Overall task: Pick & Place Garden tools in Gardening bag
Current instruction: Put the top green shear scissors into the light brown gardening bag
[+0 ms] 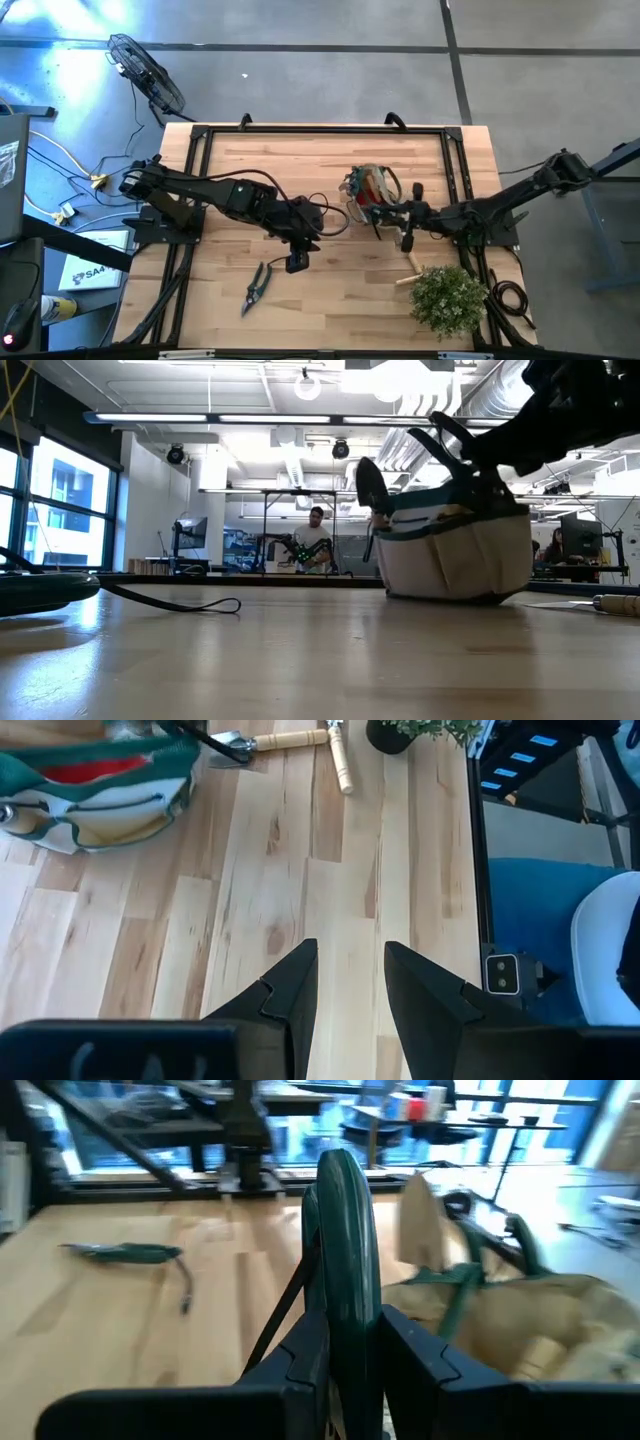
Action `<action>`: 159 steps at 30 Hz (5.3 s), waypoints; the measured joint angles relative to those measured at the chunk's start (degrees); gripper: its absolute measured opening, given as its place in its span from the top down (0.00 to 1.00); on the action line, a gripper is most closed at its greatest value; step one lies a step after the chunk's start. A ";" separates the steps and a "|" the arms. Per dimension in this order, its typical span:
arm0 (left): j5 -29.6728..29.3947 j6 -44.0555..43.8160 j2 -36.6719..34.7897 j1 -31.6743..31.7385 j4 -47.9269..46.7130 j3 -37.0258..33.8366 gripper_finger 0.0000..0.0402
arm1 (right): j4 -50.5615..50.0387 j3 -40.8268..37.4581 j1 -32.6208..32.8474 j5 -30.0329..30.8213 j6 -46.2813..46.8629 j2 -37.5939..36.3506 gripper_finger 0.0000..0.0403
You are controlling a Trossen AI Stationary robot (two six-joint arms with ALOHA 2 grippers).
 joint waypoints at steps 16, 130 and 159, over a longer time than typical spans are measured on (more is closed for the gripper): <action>-0.02 0.00 0.00 0.00 -0.16 -0.01 0.72 | -3.48 -0.04 8.11 30.97 -0.14 -5.68 0.86; 27.82 37.91 -2.21 35.26 -4.83 -24.18 0.72 | 33.88 14.98 32.70 54.88 20.93 19.70 0.87; 37.75 42.23 -2.21 35.23 3.38 -24.21 0.72 | 20.73 53.55 28.58 54.93 -8.15 42.49 0.87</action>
